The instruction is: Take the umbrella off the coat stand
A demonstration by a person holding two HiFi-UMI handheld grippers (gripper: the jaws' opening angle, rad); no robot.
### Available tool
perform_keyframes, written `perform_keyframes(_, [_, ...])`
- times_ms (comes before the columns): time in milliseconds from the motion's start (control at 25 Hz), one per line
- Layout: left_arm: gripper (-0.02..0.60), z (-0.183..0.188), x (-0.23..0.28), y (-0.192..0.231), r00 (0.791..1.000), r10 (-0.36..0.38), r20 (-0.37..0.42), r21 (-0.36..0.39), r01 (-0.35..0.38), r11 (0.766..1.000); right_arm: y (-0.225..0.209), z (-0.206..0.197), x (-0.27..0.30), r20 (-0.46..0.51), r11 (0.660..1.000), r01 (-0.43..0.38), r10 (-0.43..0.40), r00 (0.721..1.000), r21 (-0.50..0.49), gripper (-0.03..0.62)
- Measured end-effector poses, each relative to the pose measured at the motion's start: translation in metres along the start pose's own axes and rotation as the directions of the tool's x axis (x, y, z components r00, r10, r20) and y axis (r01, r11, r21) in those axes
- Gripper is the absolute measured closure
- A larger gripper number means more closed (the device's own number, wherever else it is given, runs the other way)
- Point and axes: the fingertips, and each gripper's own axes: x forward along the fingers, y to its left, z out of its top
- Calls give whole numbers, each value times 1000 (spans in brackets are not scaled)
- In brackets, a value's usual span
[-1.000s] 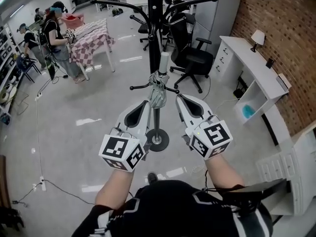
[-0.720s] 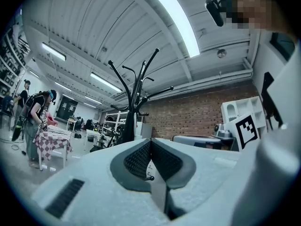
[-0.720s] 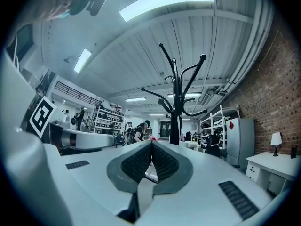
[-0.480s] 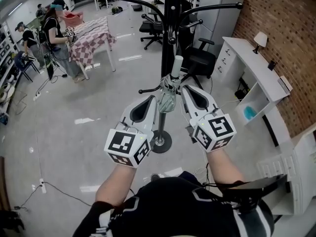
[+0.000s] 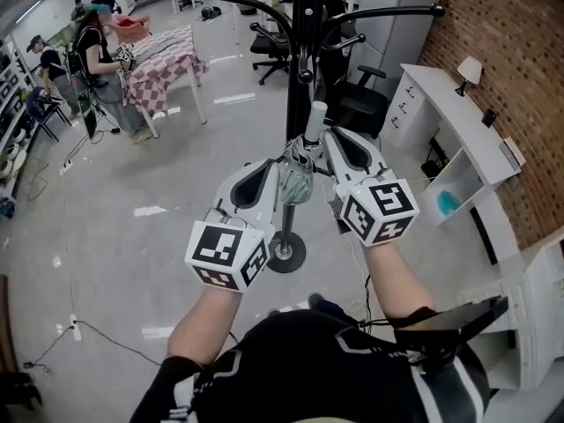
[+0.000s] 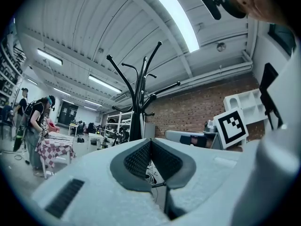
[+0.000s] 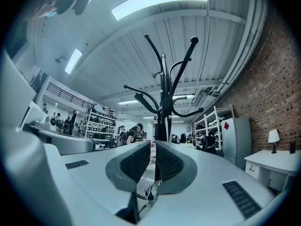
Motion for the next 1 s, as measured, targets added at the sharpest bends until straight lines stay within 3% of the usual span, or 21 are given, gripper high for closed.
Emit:
perform_keyframes(720, [574,4,62,-2,983,183,-15,62,-182,981,-44,4,75,35,983,-183,182,983,0,584])
perform_keyframes(840, [574,5,72,1,976,215,-15,76,-213,974,-45,1,84,22,975,-224,224,974,-4,501])
perform_keyframes(1000, [574,5,84,0,965,261,-20,82,-259,962,-50,1,90,17,966,-260,260,965,-15,500])
